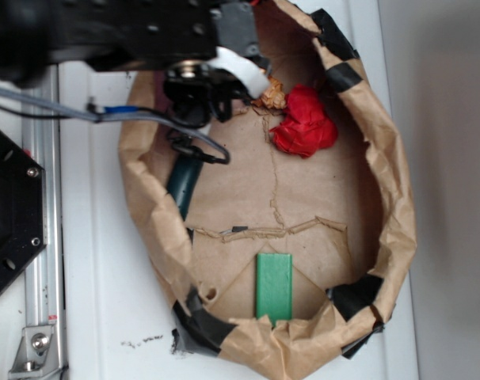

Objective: Grab the shell.

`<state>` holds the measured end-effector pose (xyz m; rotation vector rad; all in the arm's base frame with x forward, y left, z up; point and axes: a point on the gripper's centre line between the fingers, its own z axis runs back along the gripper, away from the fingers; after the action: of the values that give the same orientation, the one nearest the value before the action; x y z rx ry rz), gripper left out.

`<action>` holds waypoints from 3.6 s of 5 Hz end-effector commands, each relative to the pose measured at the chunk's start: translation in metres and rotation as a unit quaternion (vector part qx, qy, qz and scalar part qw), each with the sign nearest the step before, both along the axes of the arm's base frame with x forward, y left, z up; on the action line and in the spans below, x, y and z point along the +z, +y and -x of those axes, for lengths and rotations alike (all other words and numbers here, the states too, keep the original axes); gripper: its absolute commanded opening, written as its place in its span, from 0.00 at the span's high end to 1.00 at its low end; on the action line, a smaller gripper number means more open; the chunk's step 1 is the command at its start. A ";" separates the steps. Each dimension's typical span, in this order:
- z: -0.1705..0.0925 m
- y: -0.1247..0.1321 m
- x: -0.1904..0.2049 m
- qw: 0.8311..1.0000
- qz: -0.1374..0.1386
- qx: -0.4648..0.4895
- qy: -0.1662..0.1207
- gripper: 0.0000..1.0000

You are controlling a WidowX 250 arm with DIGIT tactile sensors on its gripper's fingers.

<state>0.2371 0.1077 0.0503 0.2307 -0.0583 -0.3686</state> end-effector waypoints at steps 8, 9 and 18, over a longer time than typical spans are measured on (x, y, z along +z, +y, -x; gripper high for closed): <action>-0.035 0.011 0.021 0.999 0.031 -0.001 -0.041 0.00; -0.042 0.009 0.015 0.999 0.021 -0.004 -0.049 0.00; -0.031 -0.070 0.089 0.963 0.108 0.245 0.011 1.00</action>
<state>0.2559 0.0429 0.1202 0.0090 0.0516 0.1505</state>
